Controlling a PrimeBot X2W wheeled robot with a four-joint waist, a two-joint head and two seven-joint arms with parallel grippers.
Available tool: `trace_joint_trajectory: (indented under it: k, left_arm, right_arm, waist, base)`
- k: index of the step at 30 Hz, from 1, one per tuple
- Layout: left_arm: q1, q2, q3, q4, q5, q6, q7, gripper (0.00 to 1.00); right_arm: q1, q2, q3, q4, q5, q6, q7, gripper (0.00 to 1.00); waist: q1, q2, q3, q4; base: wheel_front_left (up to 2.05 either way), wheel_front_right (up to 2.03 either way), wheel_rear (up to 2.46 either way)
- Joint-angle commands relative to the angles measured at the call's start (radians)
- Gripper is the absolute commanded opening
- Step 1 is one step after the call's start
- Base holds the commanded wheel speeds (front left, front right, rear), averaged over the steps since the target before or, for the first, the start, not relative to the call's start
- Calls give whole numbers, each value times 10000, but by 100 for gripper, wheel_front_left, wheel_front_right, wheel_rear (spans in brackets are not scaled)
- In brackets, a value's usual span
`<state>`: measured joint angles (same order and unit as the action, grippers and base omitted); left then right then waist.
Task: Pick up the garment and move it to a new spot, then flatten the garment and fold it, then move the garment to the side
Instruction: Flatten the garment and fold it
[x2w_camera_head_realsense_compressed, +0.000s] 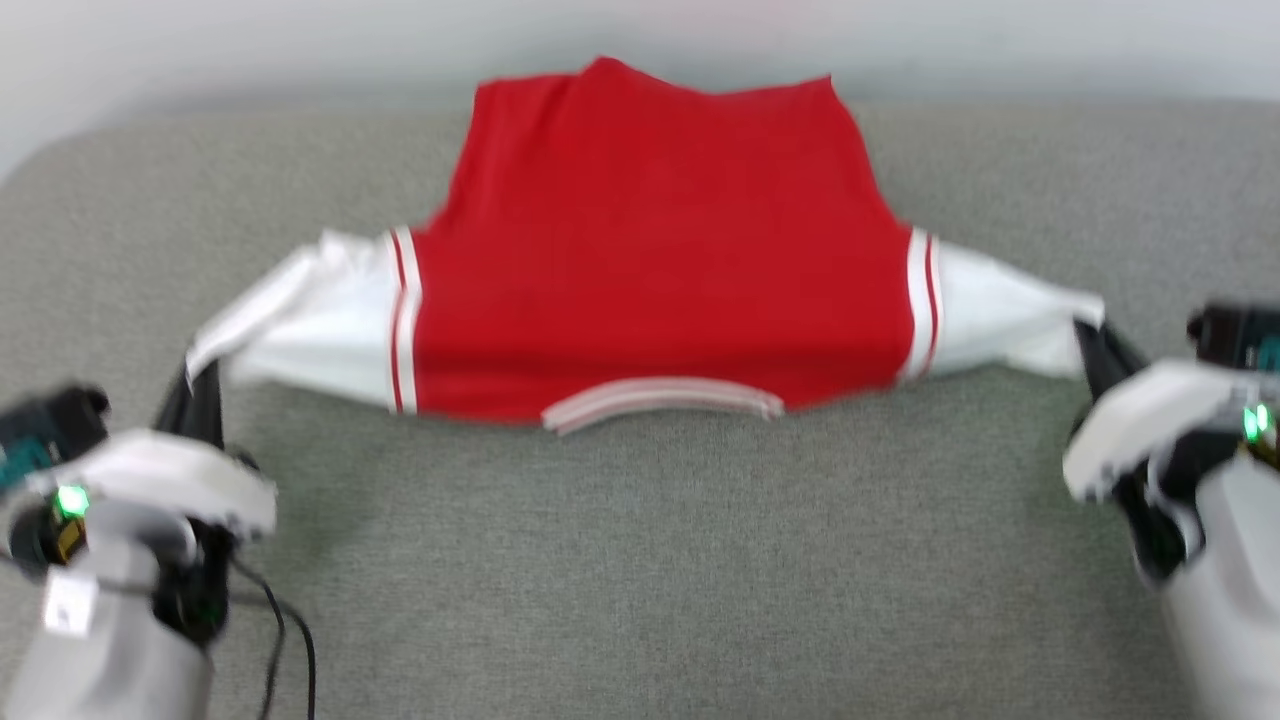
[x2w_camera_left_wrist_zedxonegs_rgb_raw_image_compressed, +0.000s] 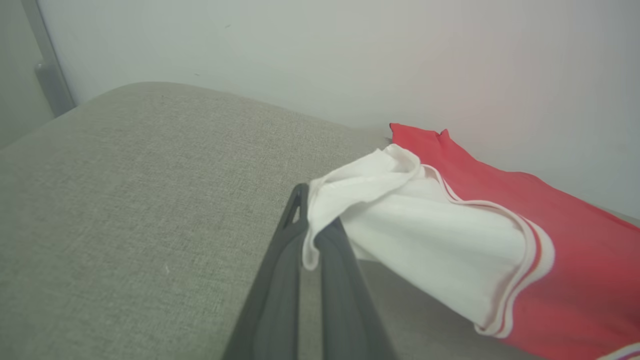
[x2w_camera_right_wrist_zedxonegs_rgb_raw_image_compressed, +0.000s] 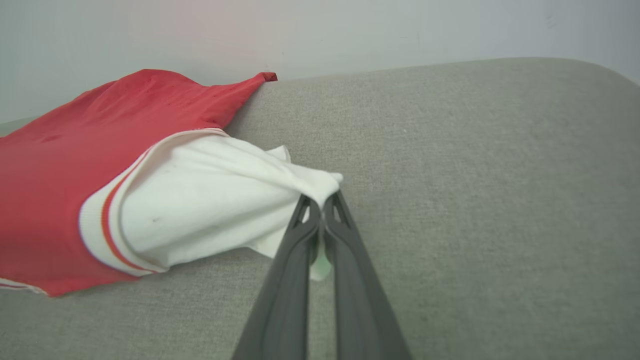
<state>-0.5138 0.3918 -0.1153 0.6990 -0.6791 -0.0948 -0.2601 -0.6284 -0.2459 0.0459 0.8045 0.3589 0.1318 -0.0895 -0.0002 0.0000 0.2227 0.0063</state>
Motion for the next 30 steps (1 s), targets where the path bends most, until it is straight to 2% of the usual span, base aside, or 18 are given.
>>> trace_joint_trajectory:
  k: [1,6,11,21,26,27,28,29,30]
  left_arm:
    - [669,-50,242,-356,52,138,-73,0]
    - [2589,-349,503,-1528,229,563,-74,0]
    - [4230,-433,381,-2741,339,1035,133,0]
    - [6963,-490,165,-5584,467,1976,817,0]
    - [7464,-551,-57,-6330,540,2194,1130,0]
    - [7469,-587,-132,-6485,569,2186,1165,0]
    - [7413,-604,-217,-6582,617,2203,1228,0]
    - [7331,-625,-310,-6661,640,2194,1271,0]
    - [7224,-649,-396,-6759,674,2143,1299,0]
  right_arm:
    - [761,-167,-185,-284,63,-21,98,0]
    - [2784,-62,-690,-1477,39,-22,551,0]
    - [4856,193,-1396,-3239,-201,-23,1048,0]
    - [8439,1363,-2630,-6988,-1188,-21,2675,0]
    - [9166,1630,-2647,-7619,-1447,-19,3338,0]
    - [9165,1682,-2639,-7702,-1424,-19,3375,16]
    - [9144,1753,-2646,-7688,-1290,-19,3451,44]
    - [9051,1797,-2587,-7732,-1288,-18,3391,100]
    - [8837,1812,-2595,-7828,-1272,-16,3221,100]
  waist:
    - [2,0,-585,91]
    - [2,0,-1224,161]
    - [2,0,-1675,250]
    - [2,0,-2046,415]
    - [2,0,-1993,493]
    - [2,0,-1951,522]
    - [2,0,-1921,557]
    - [2,0,-1890,605]
    - [2,0,-1854,650]
  base:
    - [0,0,0]
    - [0,0,0]
    - [0,0,0]
    - [0,0,0]
    - [0,0,0]
    - [0,0,0]
    - [0,0,0]
    - [0,0,0]
    - [0,0,0]
